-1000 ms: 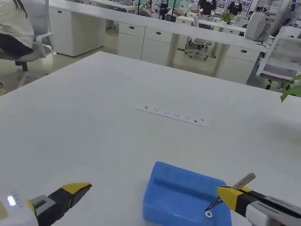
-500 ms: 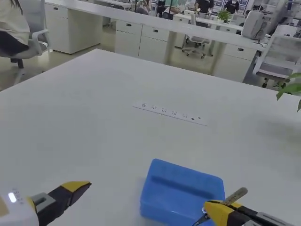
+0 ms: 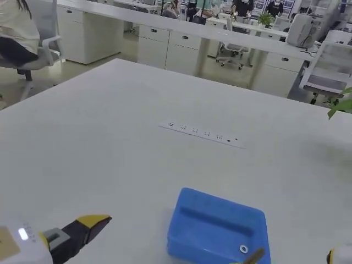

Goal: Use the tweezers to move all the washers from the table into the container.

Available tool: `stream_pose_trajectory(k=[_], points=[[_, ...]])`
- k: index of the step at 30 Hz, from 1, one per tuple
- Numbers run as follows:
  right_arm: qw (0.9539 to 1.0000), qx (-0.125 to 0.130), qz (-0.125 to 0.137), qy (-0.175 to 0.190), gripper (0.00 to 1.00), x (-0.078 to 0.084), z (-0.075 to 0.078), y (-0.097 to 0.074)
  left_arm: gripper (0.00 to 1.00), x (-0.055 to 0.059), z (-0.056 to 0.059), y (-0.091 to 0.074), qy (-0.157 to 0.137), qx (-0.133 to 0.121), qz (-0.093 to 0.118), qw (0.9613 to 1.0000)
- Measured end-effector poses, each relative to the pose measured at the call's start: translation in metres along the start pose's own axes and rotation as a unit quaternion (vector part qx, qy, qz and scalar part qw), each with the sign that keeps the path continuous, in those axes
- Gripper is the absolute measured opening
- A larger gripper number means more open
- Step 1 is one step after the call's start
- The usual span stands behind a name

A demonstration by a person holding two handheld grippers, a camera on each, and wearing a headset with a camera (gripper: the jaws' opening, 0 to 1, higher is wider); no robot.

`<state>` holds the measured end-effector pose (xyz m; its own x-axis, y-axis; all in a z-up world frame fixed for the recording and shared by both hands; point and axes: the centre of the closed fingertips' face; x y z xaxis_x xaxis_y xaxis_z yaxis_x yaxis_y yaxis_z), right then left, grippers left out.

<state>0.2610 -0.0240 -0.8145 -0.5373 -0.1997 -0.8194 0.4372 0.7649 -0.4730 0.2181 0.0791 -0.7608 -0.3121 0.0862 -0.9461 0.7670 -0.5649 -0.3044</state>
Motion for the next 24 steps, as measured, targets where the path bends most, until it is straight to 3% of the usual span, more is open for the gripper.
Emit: stream_pose_trajectory(k=[13,16,19,24], points=[[0.9996,-0.004,-0.014,-0.025,0.04,0.011,0.000,0.008,0.74,0.002,0.001,0.001,0.001,0.003,-0.006,1.0000],[0.9980,-0.010,-0.018,-0.059,0.04,0.011,-0.006,0.008,0.74,0.002,0.001,0.001,0.002,0.002,-0.006,1.0000],[0.9941,-0.020,-0.023,-0.105,0.04,0.014,-0.015,0.009,0.74,0.003,0.001,0.001,0.001,0.003,-0.008,1.0000],[0.9794,-0.017,-0.028,-0.199,0.03,0.019,-0.022,0.008,0.74,0.004,0.001,0.002,0.001,0.003,-0.010,0.9999]])
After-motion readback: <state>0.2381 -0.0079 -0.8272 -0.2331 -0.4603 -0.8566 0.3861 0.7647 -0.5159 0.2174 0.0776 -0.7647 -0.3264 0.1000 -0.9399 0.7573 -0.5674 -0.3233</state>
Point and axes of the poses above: the centre of the closed fingertips' face, and the gripper's own axes: y roughly forward along the fingers, z roughly to its right, x roughly out of its underside, and after that the axes turned 6 degrees about x, right-handed
